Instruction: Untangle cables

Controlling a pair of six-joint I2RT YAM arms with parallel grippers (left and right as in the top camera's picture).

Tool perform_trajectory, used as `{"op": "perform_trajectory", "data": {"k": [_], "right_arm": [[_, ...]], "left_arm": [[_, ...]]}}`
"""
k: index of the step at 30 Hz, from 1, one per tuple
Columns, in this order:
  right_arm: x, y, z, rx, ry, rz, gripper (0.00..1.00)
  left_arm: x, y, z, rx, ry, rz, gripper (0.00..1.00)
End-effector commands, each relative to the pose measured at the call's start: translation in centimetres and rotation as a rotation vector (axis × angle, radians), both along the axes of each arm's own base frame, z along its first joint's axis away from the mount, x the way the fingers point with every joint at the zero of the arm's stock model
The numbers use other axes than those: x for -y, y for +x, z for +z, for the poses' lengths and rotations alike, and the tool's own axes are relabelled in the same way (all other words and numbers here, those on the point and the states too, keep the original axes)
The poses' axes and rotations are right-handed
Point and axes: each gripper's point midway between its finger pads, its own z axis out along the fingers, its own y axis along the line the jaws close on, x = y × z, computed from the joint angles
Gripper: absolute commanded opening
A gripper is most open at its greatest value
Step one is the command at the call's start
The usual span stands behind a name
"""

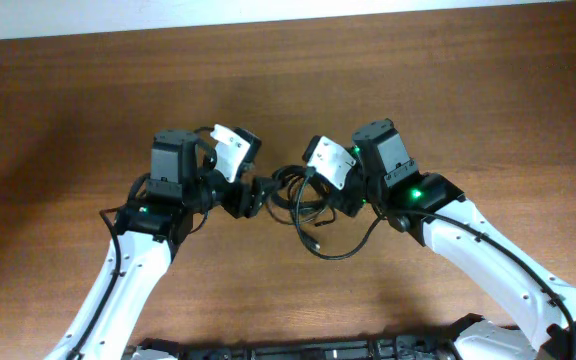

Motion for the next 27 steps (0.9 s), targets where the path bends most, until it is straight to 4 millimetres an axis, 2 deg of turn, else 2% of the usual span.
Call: {"op": "perform_trajectory", "data": {"k": [1, 3, 5, 9, 12, 15, 19, 21, 23, 25, 26, 27], "right_arm": [[-1.0, -0.7, 1.8, 0.032, 0.051, 0.069, 0.04], [-1.4, -1.1, 1.9, 0.021, 0.075, 0.096, 0.04], [-1.5, -1.2, 2.0, 0.022, 0.078, 0.104, 0.04], [-1.5, -1.2, 2.0, 0.022, 0.078, 0.104, 0.04], [-1.5, -1.2, 2.0, 0.023, 0.078, 0.104, 0.04], [-1.5, -1.2, 2.0, 0.022, 0.078, 0.104, 0.04], [-1.5, -1.2, 2.0, 0.022, 0.078, 0.104, 0.04], [-1.5, -1.1, 2.0, 0.025, 0.076, 0.100, 0.04], [-1.0, -0.6, 1.8, 0.038, 0.048, 0.072, 0.04], [-1.0, -0.6, 1.8, 0.037, 0.049, 0.073, 0.04], [-1.0, -0.6, 1.8, 0.037, 0.049, 0.073, 0.04], [-1.0, -0.6, 1.8, 0.037, 0.050, 0.072, 0.04]], "left_arm": [[0.6, -0.3, 1.0, 0.036, -0.023, -0.058, 0.56], [0.2, 0.1, 0.6, 0.025, -0.006, -0.022, 0.45], [-0.3, 0.6, -0.1, -0.015, 0.005, 0.035, 0.45], [-0.2, 0.5, -0.9, -0.047, 0.011, 0.032, 0.43], [-0.5, -0.2, -2.7, -0.127, 0.041, 0.040, 0.31], [-3.1, 1.2, -5.8, -0.210, 0.154, 0.222, 0.19], [-3.3, 1.1, -6.5, -0.244, 0.165, 0.243, 0.18], [-2.8, 0.8, -6.3, -0.261, 0.134, 0.229, 0.26], [-2.6, 1.2, -5.0, -0.238, 0.105, 0.220, 0.42], [-2.6, 2.0, -2.1, -0.188, 0.087, 0.227, 0.43], [-2.4, 2.3, 0.3, -0.148, 0.073, 0.225, 0.43], [-2.2, 2.4, 1.3, -0.130, 0.068, 0.221, 0.40]]}}
